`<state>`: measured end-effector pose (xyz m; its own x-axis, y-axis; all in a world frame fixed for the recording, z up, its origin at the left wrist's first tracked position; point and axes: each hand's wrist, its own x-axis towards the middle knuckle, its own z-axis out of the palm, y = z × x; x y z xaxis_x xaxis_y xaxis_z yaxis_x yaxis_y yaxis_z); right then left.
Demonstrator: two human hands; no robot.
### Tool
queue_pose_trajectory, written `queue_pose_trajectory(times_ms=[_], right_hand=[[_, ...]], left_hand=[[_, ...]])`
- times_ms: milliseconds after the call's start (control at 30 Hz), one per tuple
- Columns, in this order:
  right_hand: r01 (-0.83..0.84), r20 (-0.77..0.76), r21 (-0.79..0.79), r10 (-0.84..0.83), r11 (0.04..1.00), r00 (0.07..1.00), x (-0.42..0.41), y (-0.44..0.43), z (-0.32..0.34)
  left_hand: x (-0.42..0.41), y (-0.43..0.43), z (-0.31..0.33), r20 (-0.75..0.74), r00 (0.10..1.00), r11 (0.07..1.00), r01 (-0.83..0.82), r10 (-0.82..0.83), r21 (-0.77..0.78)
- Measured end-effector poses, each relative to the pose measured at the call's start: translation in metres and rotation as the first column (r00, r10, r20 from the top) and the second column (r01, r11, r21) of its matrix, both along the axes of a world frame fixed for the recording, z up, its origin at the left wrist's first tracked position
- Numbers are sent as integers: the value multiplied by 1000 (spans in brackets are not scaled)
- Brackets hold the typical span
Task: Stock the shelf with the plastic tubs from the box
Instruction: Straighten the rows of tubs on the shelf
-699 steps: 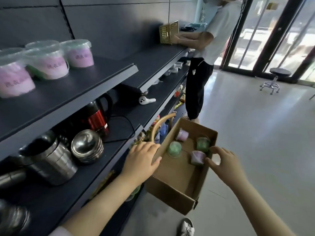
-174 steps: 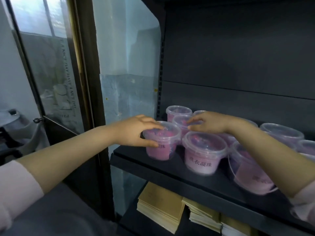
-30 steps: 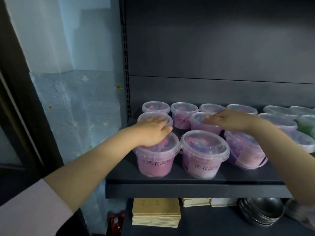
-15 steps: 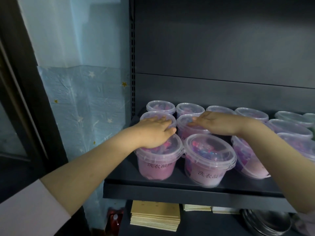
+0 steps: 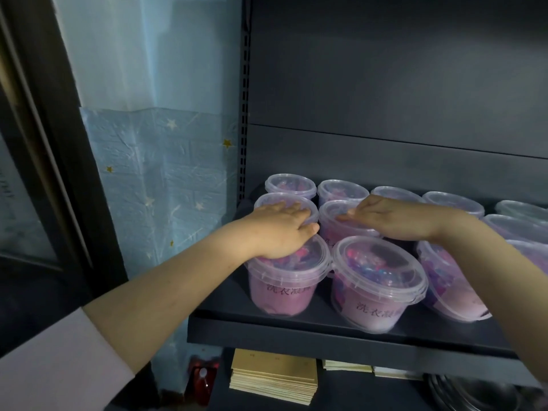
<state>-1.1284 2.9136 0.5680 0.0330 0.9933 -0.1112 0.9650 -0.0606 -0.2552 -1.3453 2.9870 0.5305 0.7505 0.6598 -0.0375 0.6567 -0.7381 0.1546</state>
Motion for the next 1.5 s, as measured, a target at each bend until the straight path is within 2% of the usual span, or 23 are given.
queue_pose_trajectory(times_ms=[167, 567, 667, 733, 900, 1133, 1200, 1267, 1367, 1500], right_hand=[[4, -90, -73, -11, 997, 996, 5, -7, 8], [-52, -140, -70, 42, 996, 989, 8, -12, 12], [55, -238, 39, -44, 998, 970, 12, 4, 12], [143, -180, 96, -124, 985, 976, 17, 22, 9], [198, -159, -105, -213, 975, 964, 27, 55, 5], [261, -112, -99, -271, 960, 956, 23, 65, 2], [296, -154, -110, -310, 949, 938, 19, 64, 3], [252, -177, -69, -261, 965, 949, 14, 56, 5], [127, -94, 63, -120, 990, 988, 8, 32, 12], [37, -88, 43, -33, 998, 996, 8, 2, 6]], left_hand=[[-2, -2, 2, 9, 1000, 1000, 0, 0, -5], [-2, -5, 4, -6, 1000, 1000, -3, 3, -9], [-1, -6, 4, -16, 1000, 1000, -5, 4, -9], [-2, -7, 4, -16, 1000, 1000, -1, 1, -9], [-2, -7, 5, -16, 1000, 1000, -1, 1, -3], [-2, -5, 5, -7, 1000, 1000, -1, 1, -3], [-2, -6, 5, -5, 1000, 1000, -1, 1, -2], [-2, -7, 5, -9, 1000, 1000, -3, 3, -7], [-2, -6, 4, -9, 1000, 1000, -5, 5, -13], [-1, -3, 4, -14, 1000, 1000, -9, 9, -3]])
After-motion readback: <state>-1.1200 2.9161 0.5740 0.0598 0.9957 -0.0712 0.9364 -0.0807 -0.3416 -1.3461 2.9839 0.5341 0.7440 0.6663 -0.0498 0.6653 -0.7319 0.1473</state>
